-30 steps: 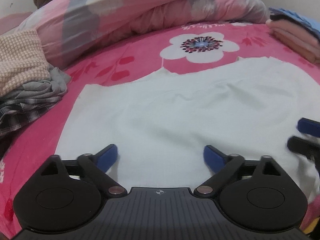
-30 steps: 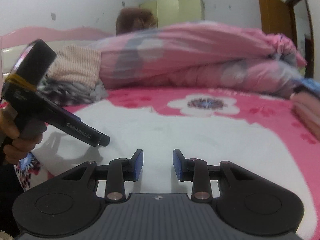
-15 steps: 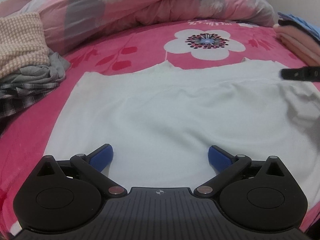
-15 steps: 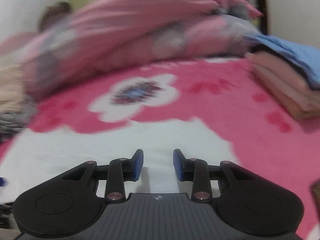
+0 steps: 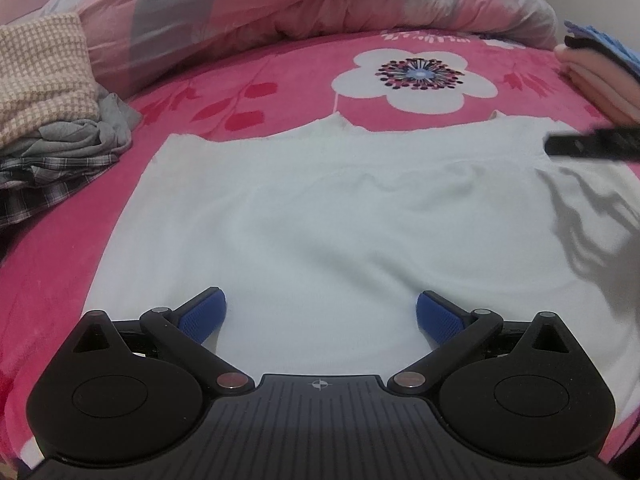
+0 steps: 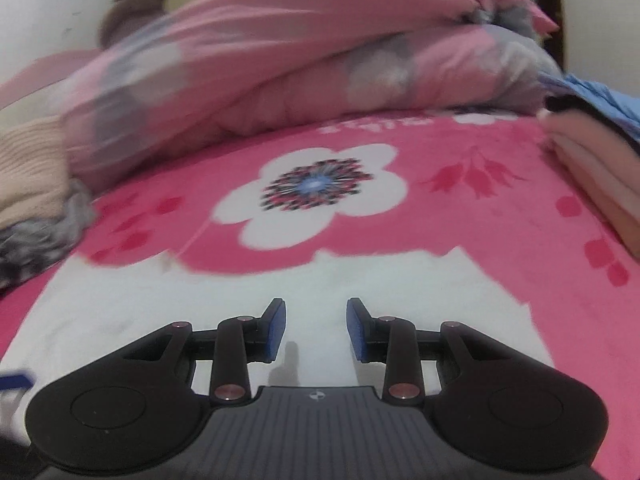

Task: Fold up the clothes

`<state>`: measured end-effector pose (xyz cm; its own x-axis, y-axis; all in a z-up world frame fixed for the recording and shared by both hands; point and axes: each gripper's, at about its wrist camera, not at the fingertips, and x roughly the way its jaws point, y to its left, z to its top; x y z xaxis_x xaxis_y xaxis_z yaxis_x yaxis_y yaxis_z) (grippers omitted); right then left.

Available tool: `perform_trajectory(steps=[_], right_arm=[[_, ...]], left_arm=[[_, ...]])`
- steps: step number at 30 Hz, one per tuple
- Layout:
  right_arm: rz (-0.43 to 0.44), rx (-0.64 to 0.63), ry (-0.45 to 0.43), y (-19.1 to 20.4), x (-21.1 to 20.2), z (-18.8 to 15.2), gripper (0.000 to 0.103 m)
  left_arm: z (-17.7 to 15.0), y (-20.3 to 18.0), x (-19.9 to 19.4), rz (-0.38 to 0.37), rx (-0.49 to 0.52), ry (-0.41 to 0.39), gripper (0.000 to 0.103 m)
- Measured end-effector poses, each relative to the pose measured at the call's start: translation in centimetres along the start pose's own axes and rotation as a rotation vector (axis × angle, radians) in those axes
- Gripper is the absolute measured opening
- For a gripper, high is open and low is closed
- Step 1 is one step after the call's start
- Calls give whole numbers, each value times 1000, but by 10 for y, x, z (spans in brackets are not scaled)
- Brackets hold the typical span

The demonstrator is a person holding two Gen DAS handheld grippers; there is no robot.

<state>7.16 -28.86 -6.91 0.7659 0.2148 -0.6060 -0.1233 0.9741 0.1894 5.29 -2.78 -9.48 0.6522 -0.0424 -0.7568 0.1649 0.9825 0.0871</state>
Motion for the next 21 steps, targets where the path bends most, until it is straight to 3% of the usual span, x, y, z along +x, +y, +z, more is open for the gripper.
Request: perform_trajectory(steps=[4, 9, 12, 17, 21], right_arm=[[70, -18, 24, 3, -20, -19, 36], [-20, -1, 14, -17, -35, -43, 36], [1, 63, -31, -36, -50, -51, 35], [-110, 32, -104, -32, -76, -58, 37], [-41, -20, -131, -16, -91, -69, 37]], left_arm=[[2, -1, 1, 8, 2, 6, 103], [2, -2, 1, 15, 2, 11, 103], [2, -3, 1, 21, 4, 13, 103], [2, -5, 1, 34, 9, 15, 103], [1, -6, 0, 45, 13, 13, 103]])
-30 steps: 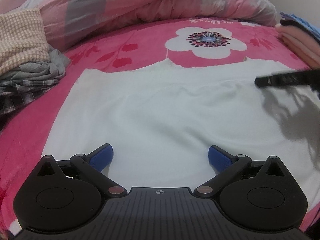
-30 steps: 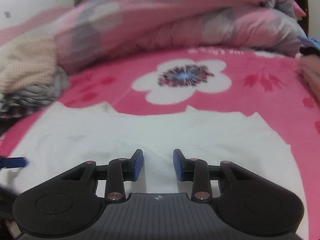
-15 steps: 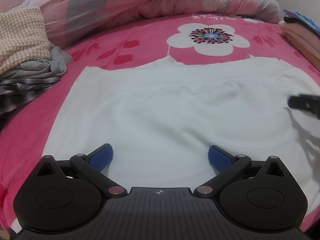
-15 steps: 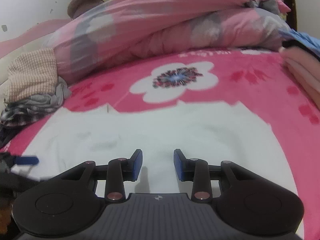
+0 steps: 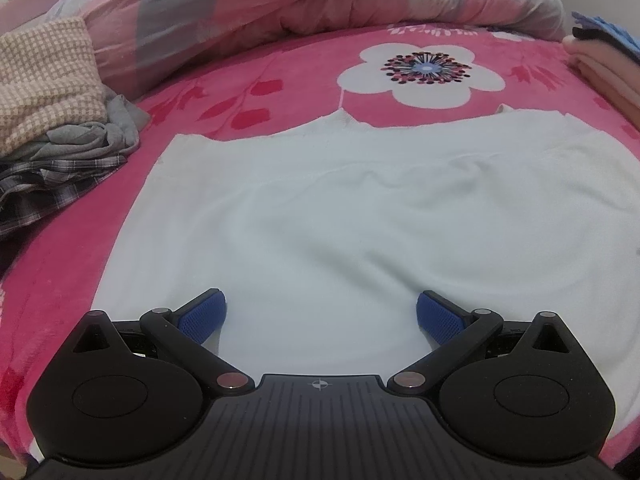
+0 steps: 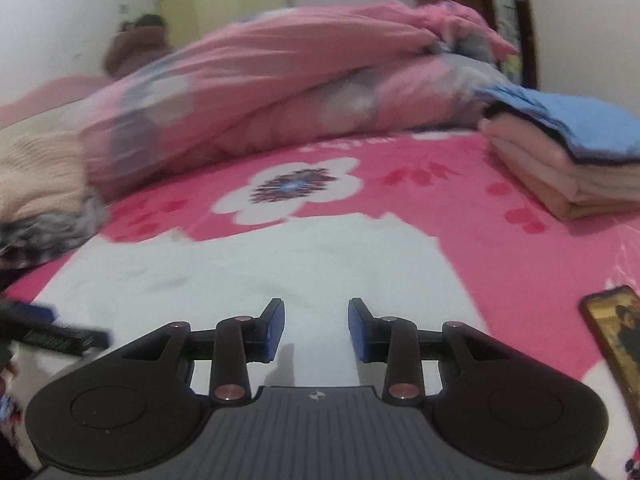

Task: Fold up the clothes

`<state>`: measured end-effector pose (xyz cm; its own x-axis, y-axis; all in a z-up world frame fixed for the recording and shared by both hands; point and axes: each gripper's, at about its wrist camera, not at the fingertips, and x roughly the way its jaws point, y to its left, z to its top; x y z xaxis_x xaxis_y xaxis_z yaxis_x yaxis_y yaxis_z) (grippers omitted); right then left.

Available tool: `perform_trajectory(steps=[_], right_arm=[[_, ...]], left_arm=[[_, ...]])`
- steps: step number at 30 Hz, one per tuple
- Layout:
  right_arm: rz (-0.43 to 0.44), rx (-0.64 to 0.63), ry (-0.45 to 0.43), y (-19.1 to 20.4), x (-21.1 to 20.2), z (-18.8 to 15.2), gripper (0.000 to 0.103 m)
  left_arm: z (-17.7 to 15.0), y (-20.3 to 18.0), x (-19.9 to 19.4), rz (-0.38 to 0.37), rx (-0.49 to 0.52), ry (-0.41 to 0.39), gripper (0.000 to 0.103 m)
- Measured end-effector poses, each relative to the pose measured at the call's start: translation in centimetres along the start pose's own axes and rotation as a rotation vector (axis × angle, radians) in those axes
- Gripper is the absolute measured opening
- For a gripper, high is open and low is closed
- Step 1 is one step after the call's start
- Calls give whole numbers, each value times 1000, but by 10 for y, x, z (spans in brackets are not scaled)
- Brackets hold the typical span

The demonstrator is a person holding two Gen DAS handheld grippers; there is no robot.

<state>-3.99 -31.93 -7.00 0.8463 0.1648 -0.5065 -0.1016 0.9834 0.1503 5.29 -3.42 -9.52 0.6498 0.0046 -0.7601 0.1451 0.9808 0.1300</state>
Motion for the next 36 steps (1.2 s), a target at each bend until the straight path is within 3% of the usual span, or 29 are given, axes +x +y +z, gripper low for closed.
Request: perform_trajectory(steps=[4, 10, 18, 25, 36], right_arm=[[45, -119, 2, 29, -6, -19, 39], [5, -264, 14, 55, -10, -50, 42], [5, -224, -1, 52, -20, -62, 44], [0, -235, -6, 56, -22, -67, 57], [-4, -227, -12, 58, -23, -69, 60]], left_arm=[[-1, -2, -1, 11, -1, -4, 103], [-1, -4, -2, 23, 7, -7, 103], [-4, -5, -4, 38, 14, -20, 103], [-6, -8, -5, 54, 20, -28, 103], [-6, -11, -6, 70, 26, -33, 103]])
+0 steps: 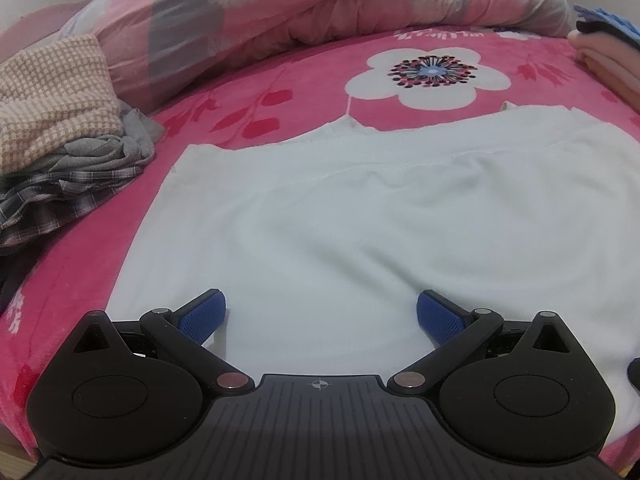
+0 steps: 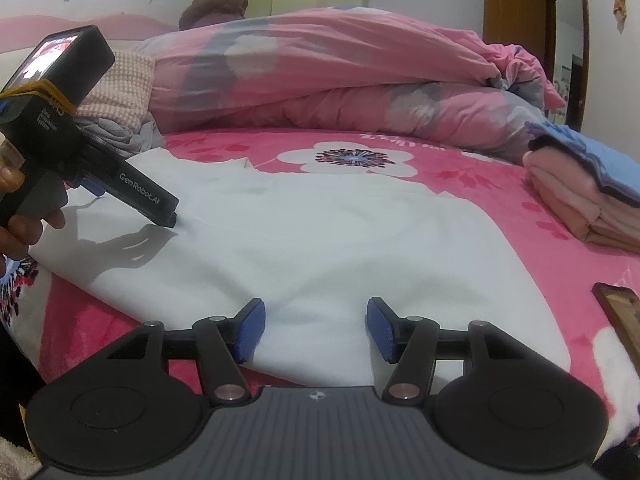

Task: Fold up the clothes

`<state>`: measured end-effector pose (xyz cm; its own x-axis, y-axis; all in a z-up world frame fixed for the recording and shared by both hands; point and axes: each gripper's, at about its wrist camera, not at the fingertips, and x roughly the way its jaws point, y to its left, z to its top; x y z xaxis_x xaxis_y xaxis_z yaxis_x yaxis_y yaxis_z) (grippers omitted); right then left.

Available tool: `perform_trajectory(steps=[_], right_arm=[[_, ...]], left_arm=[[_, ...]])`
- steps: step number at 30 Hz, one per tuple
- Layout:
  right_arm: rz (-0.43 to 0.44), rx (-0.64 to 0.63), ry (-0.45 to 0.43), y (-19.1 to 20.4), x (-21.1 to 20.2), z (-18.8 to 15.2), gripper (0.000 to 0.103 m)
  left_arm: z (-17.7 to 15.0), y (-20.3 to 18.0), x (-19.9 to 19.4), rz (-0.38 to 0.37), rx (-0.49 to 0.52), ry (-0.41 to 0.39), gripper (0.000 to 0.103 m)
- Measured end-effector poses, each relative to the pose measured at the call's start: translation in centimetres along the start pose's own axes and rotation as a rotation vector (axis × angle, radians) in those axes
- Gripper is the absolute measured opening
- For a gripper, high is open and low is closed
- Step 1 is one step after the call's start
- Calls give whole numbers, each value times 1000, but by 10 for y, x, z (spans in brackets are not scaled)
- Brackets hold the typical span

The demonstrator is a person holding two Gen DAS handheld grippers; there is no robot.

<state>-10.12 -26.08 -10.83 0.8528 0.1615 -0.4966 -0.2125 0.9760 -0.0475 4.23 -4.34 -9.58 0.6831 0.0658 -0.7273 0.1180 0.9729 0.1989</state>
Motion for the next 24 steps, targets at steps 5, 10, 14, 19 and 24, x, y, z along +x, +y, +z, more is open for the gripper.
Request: perform_trajectory(steps=[5, 10, 14, 19, 24], right_arm=[[-1, 1, -2, 2, 0, -1, 61], [1, 4, -5, 0, 0, 0, 62], [2, 5, -4, 0, 1, 0, 63], [0, 7, -1, 2, 1, 1, 65], [4, 12, -2, 3, 1, 0, 68]], left_arm=[[0, -1, 0, 3, 2, -1, 103], [0, 0, 0, 2, -2, -1, 103], [0, 3, 1, -11, -19, 1, 103], [-1, 4, 1, -17, -33, 1, 103], [-1, 4, 1, -20, -38, 3, 103]])
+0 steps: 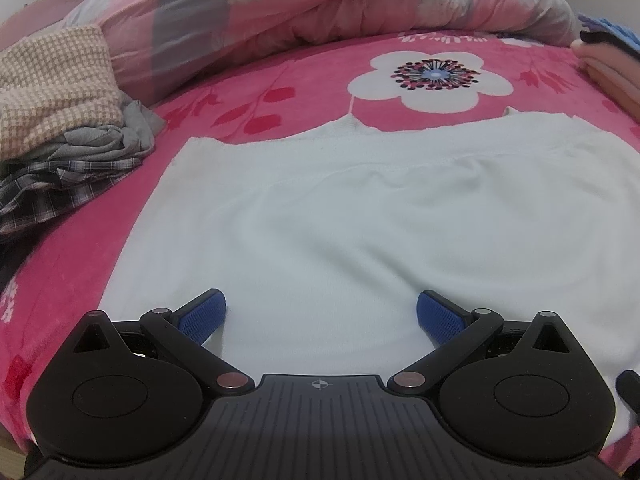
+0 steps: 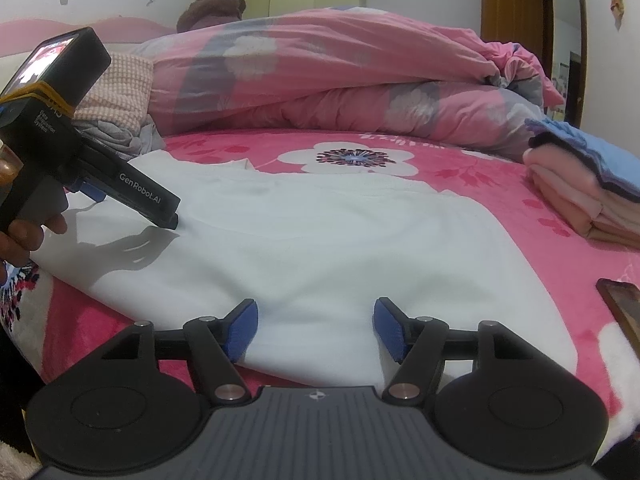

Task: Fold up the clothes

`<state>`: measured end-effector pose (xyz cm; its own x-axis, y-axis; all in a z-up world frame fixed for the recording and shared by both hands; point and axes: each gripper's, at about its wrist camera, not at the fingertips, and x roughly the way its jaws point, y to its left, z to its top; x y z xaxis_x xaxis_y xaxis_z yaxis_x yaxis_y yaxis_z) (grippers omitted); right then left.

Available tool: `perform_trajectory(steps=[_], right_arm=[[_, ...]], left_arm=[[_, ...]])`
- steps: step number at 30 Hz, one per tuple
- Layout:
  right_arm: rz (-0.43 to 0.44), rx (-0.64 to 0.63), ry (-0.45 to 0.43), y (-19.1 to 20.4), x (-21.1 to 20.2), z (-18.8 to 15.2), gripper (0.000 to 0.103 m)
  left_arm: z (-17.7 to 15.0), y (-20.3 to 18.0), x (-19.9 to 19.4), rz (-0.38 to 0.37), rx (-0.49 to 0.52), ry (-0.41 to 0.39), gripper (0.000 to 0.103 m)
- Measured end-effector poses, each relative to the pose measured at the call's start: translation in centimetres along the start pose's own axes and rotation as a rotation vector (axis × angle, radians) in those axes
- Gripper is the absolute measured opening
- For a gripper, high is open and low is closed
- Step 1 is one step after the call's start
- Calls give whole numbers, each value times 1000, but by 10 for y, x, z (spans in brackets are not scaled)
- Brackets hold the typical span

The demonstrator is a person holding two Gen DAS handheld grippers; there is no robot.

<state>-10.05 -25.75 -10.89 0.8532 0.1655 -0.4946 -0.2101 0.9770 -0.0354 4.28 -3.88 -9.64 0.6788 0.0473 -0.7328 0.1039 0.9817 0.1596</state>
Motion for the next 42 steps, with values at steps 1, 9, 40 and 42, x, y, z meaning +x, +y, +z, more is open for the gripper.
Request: perform_trajectory(steps=[1, 9, 40, 42], right_arm=[[1, 0, 0, 0, 0, 0, 68], [6, 7, 0, 0, 1, 0, 70], [9, 12, 4, 1, 2, 1, 74], [10, 13, 4, 1, 2, 1, 74]], left_arm=[[0, 0, 0, 0, -2, 1, 103], [0, 0, 0, -3, -10, 1, 103], [-2, 2, 0, -10, -15, -10, 103], [-2, 3, 1, -11, -15, -13, 103]])
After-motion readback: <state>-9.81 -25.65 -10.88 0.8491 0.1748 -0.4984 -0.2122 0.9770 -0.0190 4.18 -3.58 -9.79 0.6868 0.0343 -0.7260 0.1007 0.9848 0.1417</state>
